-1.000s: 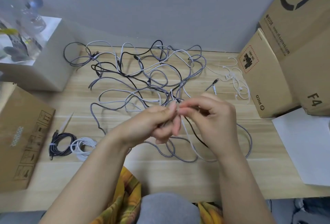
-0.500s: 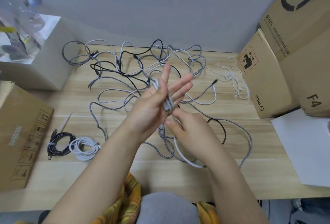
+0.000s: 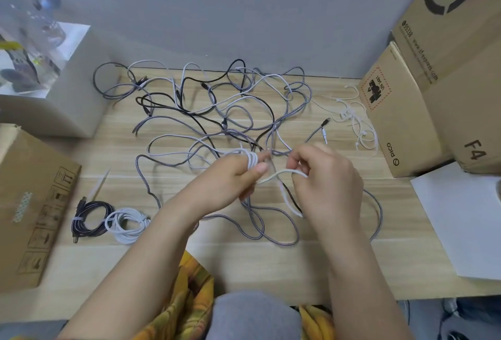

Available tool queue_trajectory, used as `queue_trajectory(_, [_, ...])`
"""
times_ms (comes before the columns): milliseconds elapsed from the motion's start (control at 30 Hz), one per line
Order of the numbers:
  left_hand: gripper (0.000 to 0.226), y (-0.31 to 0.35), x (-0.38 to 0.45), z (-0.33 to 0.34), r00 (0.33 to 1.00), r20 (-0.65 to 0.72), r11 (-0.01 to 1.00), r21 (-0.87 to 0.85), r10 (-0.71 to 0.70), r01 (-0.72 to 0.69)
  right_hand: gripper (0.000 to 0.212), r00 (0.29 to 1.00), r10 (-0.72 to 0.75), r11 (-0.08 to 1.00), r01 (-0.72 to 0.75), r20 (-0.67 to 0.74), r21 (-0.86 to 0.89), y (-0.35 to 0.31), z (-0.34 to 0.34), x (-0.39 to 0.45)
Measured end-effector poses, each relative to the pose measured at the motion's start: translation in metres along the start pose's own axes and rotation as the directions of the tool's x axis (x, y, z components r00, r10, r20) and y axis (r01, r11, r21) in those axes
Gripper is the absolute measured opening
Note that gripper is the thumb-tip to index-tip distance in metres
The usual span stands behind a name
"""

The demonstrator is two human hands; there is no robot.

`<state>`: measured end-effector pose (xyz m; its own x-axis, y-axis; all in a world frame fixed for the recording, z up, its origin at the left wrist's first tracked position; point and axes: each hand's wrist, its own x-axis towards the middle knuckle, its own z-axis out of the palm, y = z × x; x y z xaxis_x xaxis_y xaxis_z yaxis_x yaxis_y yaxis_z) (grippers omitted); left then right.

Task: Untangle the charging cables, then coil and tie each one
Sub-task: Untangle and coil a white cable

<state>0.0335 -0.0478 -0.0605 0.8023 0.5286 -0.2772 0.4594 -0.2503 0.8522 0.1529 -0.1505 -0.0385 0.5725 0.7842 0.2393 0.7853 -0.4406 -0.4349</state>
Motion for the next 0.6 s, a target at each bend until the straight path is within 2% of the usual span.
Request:
queue_trajectory(100, [0.06,0.009,-0.003,-0.002,0.99,0.144,0.993,-0.113,-0.009,0.025,0.013,0.986,0.002,0.994,0.016,-0.164,0.108,-0.001,0.002,0.001])
queue_trajectory(233, [0.025,0.019,-0.012,-0.01,0.924,0.366,0.951,-0.31,0.108,0.012,0.014,0.971,0.025,0.974,0.031,-0.238,0.226,0.005,-0.002,0.006])
queue_trajectory(267, [0.024,0.02,-0.014,-0.01,0.923,0.364,0.933,-0.359,0.126,0.014,0.017,0.973,0.057,0.968,0.001,-0.223,0.25,0.006,-0.004,0.007])
queue_trajectory(367, [0.023,0.019,-0.013,-0.012,0.96,0.229,0.88,-0.474,0.162,-0.035,0.018,0.954,0.258,0.921,-0.195,-0.152,0.336,0.013,-0.006,0.011])
queue_trajectory(400, [0.023,0.019,-0.013,-0.012,0.966,0.196,0.86,-0.508,0.167,-0.045,0.02,0.938,0.33,0.863,-0.255,-0.105,0.435,0.015,-0.008,0.012])
queue_trajectory(467, [0.027,0.017,-0.014,-0.013,0.976,0.148,0.817,-0.575,0.161,-0.048,0.021,0.915,0.394,0.666,-0.349,0.087,0.66,0.018,-0.013,0.015])
queue_trajectory(533, [0.029,0.013,-0.011,-0.011,0.982,0.125,0.736,-0.677,0.144,-0.022,0.015,0.891,0.321,0.476,-0.446,0.322,0.758,0.018,-0.017,0.014])
queue_trajectory(567, [0.031,0.01,-0.008,-0.011,0.979,0.134,0.656,-0.754,0.152,0.001,0.014,0.871,0.259,0.409,-0.49,0.417,0.77,0.018,-0.019,0.013])
queue_trajectory(600, [0.031,0.007,-0.006,-0.01,0.963,0.171,0.531,-0.847,0.208,0.036,0.015,0.85,0.191,0.364,-0.526,0.49,0.769,0.019,-0.02,0.012])
